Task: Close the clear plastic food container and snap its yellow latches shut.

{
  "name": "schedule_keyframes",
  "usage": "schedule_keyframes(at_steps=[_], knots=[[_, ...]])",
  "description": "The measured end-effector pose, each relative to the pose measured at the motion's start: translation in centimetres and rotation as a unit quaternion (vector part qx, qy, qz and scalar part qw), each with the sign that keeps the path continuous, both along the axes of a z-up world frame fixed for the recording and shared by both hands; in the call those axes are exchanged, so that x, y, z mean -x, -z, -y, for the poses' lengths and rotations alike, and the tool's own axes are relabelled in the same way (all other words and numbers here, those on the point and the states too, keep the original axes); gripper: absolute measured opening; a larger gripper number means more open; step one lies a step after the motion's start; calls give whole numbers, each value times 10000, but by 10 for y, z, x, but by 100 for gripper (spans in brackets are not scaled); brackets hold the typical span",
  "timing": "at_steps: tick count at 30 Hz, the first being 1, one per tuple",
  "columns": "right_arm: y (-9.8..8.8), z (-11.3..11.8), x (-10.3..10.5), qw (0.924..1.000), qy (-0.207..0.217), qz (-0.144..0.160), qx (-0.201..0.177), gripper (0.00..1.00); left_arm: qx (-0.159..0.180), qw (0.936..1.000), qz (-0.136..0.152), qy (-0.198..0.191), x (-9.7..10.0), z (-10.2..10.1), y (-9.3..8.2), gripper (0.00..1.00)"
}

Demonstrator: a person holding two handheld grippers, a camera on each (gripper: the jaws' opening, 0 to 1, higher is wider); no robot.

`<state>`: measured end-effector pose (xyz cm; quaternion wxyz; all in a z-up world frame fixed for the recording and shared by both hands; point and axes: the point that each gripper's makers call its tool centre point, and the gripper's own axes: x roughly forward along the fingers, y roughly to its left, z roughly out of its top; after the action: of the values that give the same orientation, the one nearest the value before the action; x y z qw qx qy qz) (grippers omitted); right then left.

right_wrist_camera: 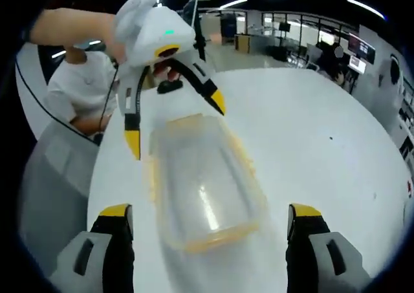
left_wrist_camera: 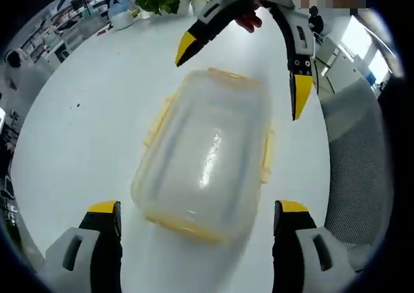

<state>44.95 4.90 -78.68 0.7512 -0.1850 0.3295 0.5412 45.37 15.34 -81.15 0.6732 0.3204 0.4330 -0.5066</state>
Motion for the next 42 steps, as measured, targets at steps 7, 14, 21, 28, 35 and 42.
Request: schedule_keyframes(at_steps=[7, 14, 21, 28, 35, 42], knots=[[-7, 2, -2, 9986, 411, -31, -343, 100, 203, 9995, -29, -246, 6, -7, -2, 99], [-14, 2, -3, 9951, 753, -46, -644, 100, 406, 9979, -18, -502, 10, -15, -4, 99], [-18, 4, -4, 9921, 976, -6, -788, 100, 645, 9951, 40, -744, 11, -17, -9, 99], [-24, 11, -7, 9886, 1202, 69, -903, 100, 837, 9913, 289, -974, 4, -19, -16, 99], [-26, 21, -6, 9839, 1469, 96, -1010, 100, 1053, 9862, 264, -1246, 4, -24, -19, 99], [-31, 25, -2, 9768, 1769, 64, -1206, 99, 1212, 9804, 285, -1526, 10, -32, -17, 99]])
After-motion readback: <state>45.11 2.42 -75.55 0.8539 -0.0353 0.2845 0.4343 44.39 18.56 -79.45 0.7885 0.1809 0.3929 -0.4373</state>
